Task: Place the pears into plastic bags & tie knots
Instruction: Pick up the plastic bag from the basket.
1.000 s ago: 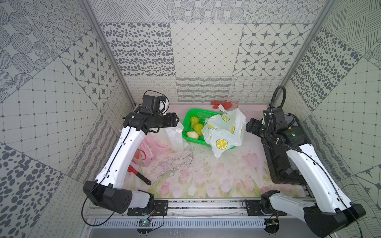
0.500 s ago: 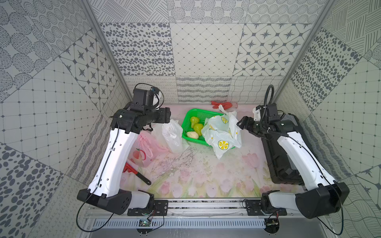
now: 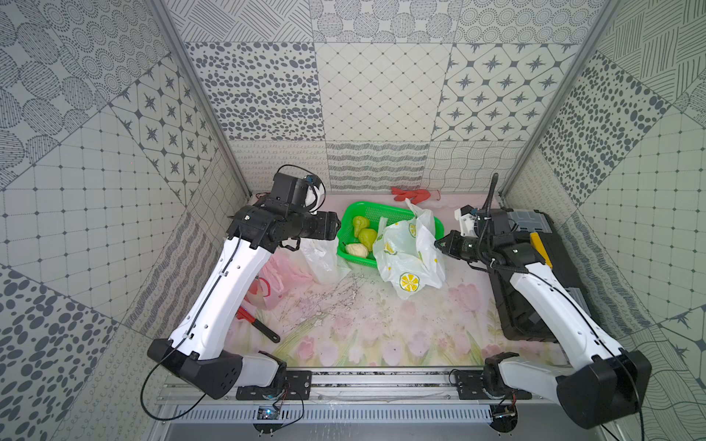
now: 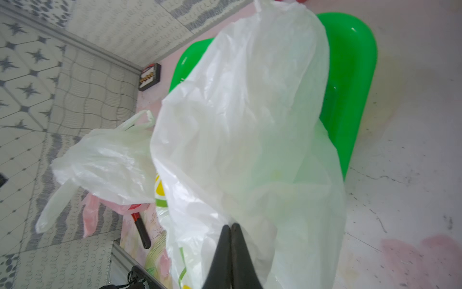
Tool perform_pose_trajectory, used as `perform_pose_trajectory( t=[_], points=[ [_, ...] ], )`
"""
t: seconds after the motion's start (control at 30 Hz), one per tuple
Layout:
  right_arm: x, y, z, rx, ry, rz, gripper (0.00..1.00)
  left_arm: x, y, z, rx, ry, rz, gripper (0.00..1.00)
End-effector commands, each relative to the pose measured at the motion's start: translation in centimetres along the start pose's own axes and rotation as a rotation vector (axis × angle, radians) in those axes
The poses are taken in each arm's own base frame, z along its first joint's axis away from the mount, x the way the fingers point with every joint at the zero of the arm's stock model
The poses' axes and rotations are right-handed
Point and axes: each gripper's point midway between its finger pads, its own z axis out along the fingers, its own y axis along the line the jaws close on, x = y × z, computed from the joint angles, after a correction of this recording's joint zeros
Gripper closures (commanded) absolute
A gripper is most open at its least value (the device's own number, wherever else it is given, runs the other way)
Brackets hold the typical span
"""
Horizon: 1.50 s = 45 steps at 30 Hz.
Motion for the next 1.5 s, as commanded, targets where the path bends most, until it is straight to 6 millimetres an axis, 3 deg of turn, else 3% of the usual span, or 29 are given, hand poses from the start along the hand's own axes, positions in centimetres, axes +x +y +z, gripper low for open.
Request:
perform_pose_trajectory(
  t=[0.0,0.13,0.17,0.2,0.27,0.33,0.43,0.6,0.67,0.77,0.83,0.87,0.93,1.0,1.13,1.23,1.37,1.47],
  points=[
    [-3.6,6.3,-2.7,-0.259,-0.203,-0.147,1.0,-0.4,-1.6,-0.1,0.09,-0.031,-0.072,0.22],
    [-4.2,7.4,-3.0,-0.289,-0.204,-0.129,1.0,-0.1,-1.9,0.7,0.114,-0.017,-0.104,0.22],
    [-4.4,6.6,-2.7,-0.239,-0.189,-0.104,0.92,0.0,-2.0,1.0,0.124,-0.012,-0.114,0.23],
    [-4.7,5.3,-2.2,-0.153,-0.173,-0.081,0.72,0.0,-2.4,1.2,0.139,-0.011,-0.118,0.23],
    [-5.5,3.1,-1.9,0.005,-0.164,-0.077,0.45,0.2,-3.0,1.6,0.156,-0.01,-0.103,0.23],
    [-6.4,0.7,-1.9,0.168,-0.165,-0.096,0.31,0.5,-3.2,2.0,0.145,-0.004,-0.089,0.23],
    [-7.7,-1.4,-1.6,0.325,-0.133,-0.143,0.22,0.9,-3.5,2.7,0.151,0.017,-0.082,0.23],
    [-7.4,-3.9,3.0,0.421,0.071,-0.195,0.15,1.3,-4.2,3.3,0.164,0.031,-0.07,0.24],
    [-7.2,-4.6,4.3,0.439,0.119,-0.19,0.18,1.4,-4.3,3.4,0.165,0.033,-0.067,0.24],
    [-6.4,-3.5,6.0,0.372,0.168,-0.189,0.28,1.6,-4.2,3.4,0.162,0.038,-0.063,0.24],
    [-5.7,-2.5,6.5,0.321,0.195,-0.187,0.44,1.7,-3.9,3.5,0.145,0.042,-0.057,0.24],
    [-5.6,-1.8,6.4,0.287,0.2,-0.183,0.57,1.8,-3.7,3.5,0.134,0.044,-0.051,0.24],
    [-5.4,0.1,5.6,0.196,0.172,-0.178,0.81,1.5,-3.3,3.0,0.103,0.033,-0.036,0.24],
    [-6.1,2.7,4.1,0.07,0.065,-0.201,0.97,1.2,-2.8,2.5,0.074,0.016,-0.026,0.24],
    [-7.3,8.0,-0.7,-0.204,-0.229,-0.277,1.0,0.6,-2.3,1.3,0.04,-0.012,-0.023,0.24],
    [-6.8,11.7,-4.0,-0.403,-0.368,-0.365,1.0,0.0,-1.9,0.5,0.028,-0.045,-0.053,0.24],
    [-5.7,14.5,-5.8,-0.55,-0.431,-0.42,1.0,-1.3,-1.5,-0.4,0.033,-0.11,-0.117,0.23],
    [-4.2,17.7,-7.6,-0.709,-0.488,-0.498,1.0,-2.2,-1.0,-0.4,0.05,-0.141,-0.183,0.18]
  ],
)
